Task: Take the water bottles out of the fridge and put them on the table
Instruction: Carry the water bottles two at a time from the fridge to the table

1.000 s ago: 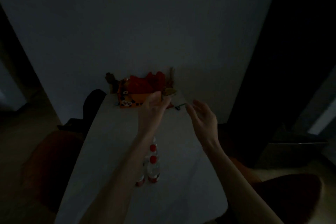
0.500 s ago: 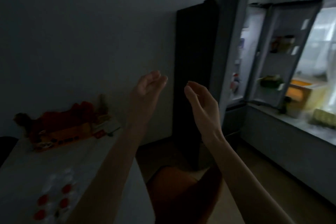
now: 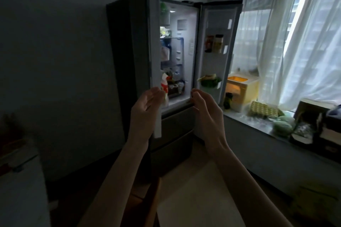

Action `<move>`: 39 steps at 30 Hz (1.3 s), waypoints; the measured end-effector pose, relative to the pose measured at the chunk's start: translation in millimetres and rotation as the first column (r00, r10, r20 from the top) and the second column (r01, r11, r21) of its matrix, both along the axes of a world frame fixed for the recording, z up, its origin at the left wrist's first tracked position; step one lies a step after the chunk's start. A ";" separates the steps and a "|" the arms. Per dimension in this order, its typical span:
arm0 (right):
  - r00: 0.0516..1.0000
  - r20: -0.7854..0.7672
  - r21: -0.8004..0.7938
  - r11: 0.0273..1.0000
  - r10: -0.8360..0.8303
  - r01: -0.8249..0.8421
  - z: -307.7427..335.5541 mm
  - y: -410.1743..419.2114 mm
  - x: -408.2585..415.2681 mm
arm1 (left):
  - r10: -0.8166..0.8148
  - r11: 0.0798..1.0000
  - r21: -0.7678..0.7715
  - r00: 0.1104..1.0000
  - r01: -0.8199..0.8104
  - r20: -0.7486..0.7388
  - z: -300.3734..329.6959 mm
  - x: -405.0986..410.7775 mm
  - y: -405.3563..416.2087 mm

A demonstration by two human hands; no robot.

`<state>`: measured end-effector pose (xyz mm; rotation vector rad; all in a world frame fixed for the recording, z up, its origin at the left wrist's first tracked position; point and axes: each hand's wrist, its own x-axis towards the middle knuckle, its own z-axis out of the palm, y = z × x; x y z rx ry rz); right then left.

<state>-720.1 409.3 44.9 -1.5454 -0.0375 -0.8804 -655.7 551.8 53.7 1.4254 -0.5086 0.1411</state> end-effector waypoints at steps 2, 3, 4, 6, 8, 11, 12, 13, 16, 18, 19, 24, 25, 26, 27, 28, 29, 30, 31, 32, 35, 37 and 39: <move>1.000 -0.009 0.017 1.000 -0.024 0.024 -7.6 -32.6 17.6 | -0.016 1.000 0.005 1.000 0.016 -0.009 -8.0 19.3 -35.2; 0.999 -0.018 0.021 0.999 -0.033 0.033 -10.9 -48.6 28.2 | -0.019 1.000 0.003 1.000 0.019 -0.014 -12.2 30.6 -52.6; 0.999 -0.026 0.021 0.999 -0.042 0.042 -13.9 -64.6 40.1 | -0.017 1.000 -0.003 1.000 0.017 -0.019 -15.7 42.8 -69.8; 0.998 -0.027 0.019 0.998 -0.061 0.061 -17.2 -95.8 67.3 | -0.021 0.999 -0.026 0.999 0.021 -0.024 -20.2 71.9 -103.1; 0.996 -0.022 0.012 0.996 -0.091 0.092 -17.8 -128.6 98.8 | -0.029 0.999 -0.038 0.999 0.028 -0.021 -22.1 107.7 -138.0; 0.992 -0.017 0.009 0.992 -0.124 0.125 -12.5 -178.8 146.9 | -0.045 0.997 -0.068 0.999 0.043 -0.030 -20.1 163.5 -189.7; 0.990 -0.013 0.001 0.991 -0.137 0.137 -10.3 -195.3 162.4 | -0.045 0.996 -0.076 0.999 0.042 -0.030 -19.1 180.9 -206.7; 0.989 -0.008 -0.004 0.989 -0.149 0.149 -8.7 -212.3 177.9 | -0.049 0.996 -0.071 0.999 0.047 -0.022 -18.1 198.3 -224.6; 0.991 -0.009 0.000 0.991 -0.137 0.137 -8.4 -259.3 222.0 | -0.061 0.996 -0.068 0.998 0.059 -0.016 -16.9 243.7 -274.7; 0.991 -0.005 0.018 0.991 -0.136 0.136 -12.2 -291.5 255.7 | -0.066 0.997 -0.053 0.998 0.065 -0.013 -16.9 274.0 -305.7; 0.991 -0.008 0.028 0.990 -0.136 0.136 -14.1 -306.8 274.1 | -0.060 0.997 -0.045 0.998 0.059 -0.013 -17.2 289.5 -319.8; 0.997 -0.013 0.044 0.996 -0.071 0.071 -19.6 -381.7 375.2 | 0.034 0.999 -0.013 0.999 -0.034 0.024 -21.2 377.0 -386.9; 0.999 -0.018 0.040 0.998 -0.047 0.047 -19.9 -396.4 396.8 | 0.062 0.998 -0.009 0.998 -0.062 0.030 -21.7 394.7 -400.8; 1.000 -0.026 0.037 0.999 -0.016 0.017 -19.7 -411.7 419.3 | 0.091 0.996 -0.013 0.995 -0.091 0.028 -21.3 412.8 -415.0; 0.999 -0.035 0.035 0.999 0.015 -0.013 -18.6 -426.6 442.2 | 0.125 0.992 -0.022 0.992 -0.125 0.016 -19.2 429.8 -428.9; 0.999 -0.038 0.022 0.999 0.036 -0.035 -15.2 -439.7 463.9 | 0.160 0.987 -0.033 0.987 -0.160 0.004 -16.4 445.9 -442.1; 0.998 -0.033 0.001 0.998 0.055 -0.055 -11.1 -451.9 485.0 | 0.189 0.981 -0.042 0.982 -0.189 -0.006 -13.0 460.8 -454.1; 0.996 -0.028 -0.012 0.996 0.083 -0.083 -6.7 -462.7 506.4 | 0.213 0.976 -0.049 0.977 -0.214 -0.017 -8.5 476.2 -465.3; 0.993 -0.027 -0.013 0.993 0.114 -0.114 -3.1 -472.8 528.4 | 0.235 0.970 -0.054 0.972 -0.236 -0.030 -4.3 492.1 -475.5; 0.989 -0.030 -0.007 0.989 0.144 -0.145 -0.5 -481.5 549.9 | 0.254 0.965 -0.058 0.966 -0.256 -0.040 -0.2 508.1 -484.4; 0.976 -0.026 0.010 0.976 0.217 -0.216 5.0 -500.8 614.8 | 0.333 0.941 -0.061 0.943 -0.334 -0.029 9.9 557.9 -502.0; 0.968 -0.031 0.007 0.969 0.247 -0.247 7.0 -506.7 658.0 | 0.389 0.917 -0.083 0.920 -0.391 -0.039 11.6 597.4 -507.3; 0.958 -0.039 0.008 0.959 0.284 -0.284 6.8 -508.3 700.8 | 0.426 0.897 -0.102 0.902 -0.431 -0.068 9.7 636.4 -511.1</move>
